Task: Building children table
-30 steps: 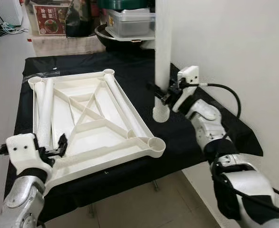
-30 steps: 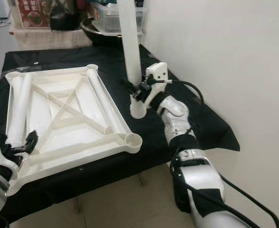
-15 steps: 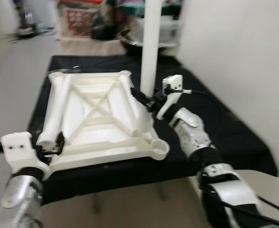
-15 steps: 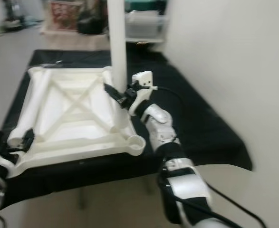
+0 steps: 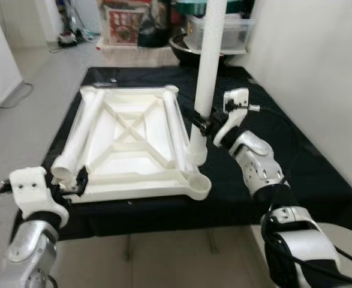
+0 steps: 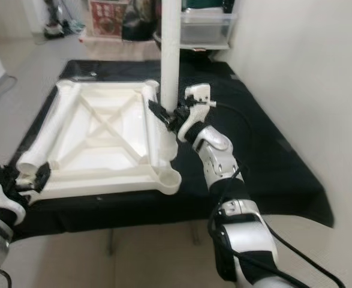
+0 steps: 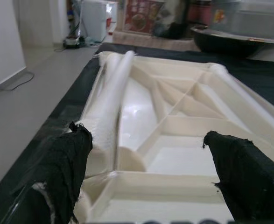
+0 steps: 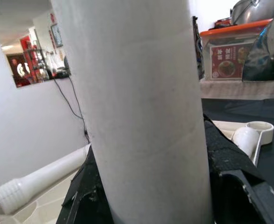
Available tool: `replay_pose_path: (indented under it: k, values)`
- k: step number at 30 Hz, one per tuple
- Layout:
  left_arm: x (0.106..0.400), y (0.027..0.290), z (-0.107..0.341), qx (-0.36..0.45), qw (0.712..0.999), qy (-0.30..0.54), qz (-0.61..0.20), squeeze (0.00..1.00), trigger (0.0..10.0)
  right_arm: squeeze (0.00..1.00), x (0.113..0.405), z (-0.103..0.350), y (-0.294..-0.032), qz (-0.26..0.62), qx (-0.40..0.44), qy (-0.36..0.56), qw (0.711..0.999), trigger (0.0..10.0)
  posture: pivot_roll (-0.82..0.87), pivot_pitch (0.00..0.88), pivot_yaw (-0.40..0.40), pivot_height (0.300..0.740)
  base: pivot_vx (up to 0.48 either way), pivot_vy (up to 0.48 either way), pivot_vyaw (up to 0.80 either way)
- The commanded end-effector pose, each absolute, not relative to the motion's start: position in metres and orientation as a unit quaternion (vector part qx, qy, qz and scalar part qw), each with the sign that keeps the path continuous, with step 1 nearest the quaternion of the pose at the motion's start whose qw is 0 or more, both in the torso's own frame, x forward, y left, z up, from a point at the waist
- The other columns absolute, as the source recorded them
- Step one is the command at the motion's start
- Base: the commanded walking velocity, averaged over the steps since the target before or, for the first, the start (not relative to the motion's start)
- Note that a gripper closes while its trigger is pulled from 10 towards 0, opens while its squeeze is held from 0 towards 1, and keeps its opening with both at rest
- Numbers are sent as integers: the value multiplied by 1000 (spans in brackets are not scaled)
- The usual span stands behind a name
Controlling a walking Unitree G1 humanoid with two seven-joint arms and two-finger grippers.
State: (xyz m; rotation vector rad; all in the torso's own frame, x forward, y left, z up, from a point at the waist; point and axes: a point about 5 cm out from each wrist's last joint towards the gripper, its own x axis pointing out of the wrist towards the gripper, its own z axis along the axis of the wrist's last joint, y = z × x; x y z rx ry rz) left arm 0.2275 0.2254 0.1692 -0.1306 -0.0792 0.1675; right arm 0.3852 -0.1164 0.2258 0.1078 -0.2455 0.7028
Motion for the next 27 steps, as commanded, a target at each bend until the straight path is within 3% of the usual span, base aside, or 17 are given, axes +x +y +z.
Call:
replay_pose_path:
  k: [1, 3, 6, 8, 10, 14, 18, 27]
  values:
    - [231, 216, 173, -44, 998, -45, 29, 0, 10000, 0, 386, 240, -110, 339, 119, -121, 925, 10000, 109, 0, -81, 740, 0, 0, 0]
    - [232, 210, 175, -35, 998, -48, 0, 0, 10000, 0, 386, 245, -105, 342, 138, -120, 922, 10000, 108, 0, -79, 740, 0, 0, 0]
    - [234, 185, 181, 2, 991, -49, -123, 0, 10000, 0, 379, 264, -78, 380, 190, -132, 896, 10000, 110, 0, -73, 740, 0, 0, 0]
    - [234, 180, 182, 4, 988, -48, -149, 0, 10000, 0, 376, 268, -71, 392, 197, -137, 888, 10000, 110, 0, -73, 740, 0, 0, 0]
    - [239, 172, 184, 9, 979, -47, -197, 0, 10000, 0, 365, 278, -45, 436, 207, -147, 863, 10000, 110, 0, -69, 740, 0, 0, 0]
    - [244, 170, 186, 17, 976, -45, -211, 0, 10000, 0, 355, 282, -26, 473, 203, -154, 844, 10000, 112, 0, -69, 740, 0, 0, 0]
    - [252, 176, 190, 29, 975, -50, -213, 0, 10000, 0, 330, 284, -7, 541, 195, -155, 803, 10000, 118, 0, -73, 740, 0, 0, 0]
    - [262, 176, 195, 25, 974, -64, -214, 0, 10000, 0, 312, 280, -5, 571, 182, -148, 787, 10000, 108, 0, -69, 740, 0, 0, 0]
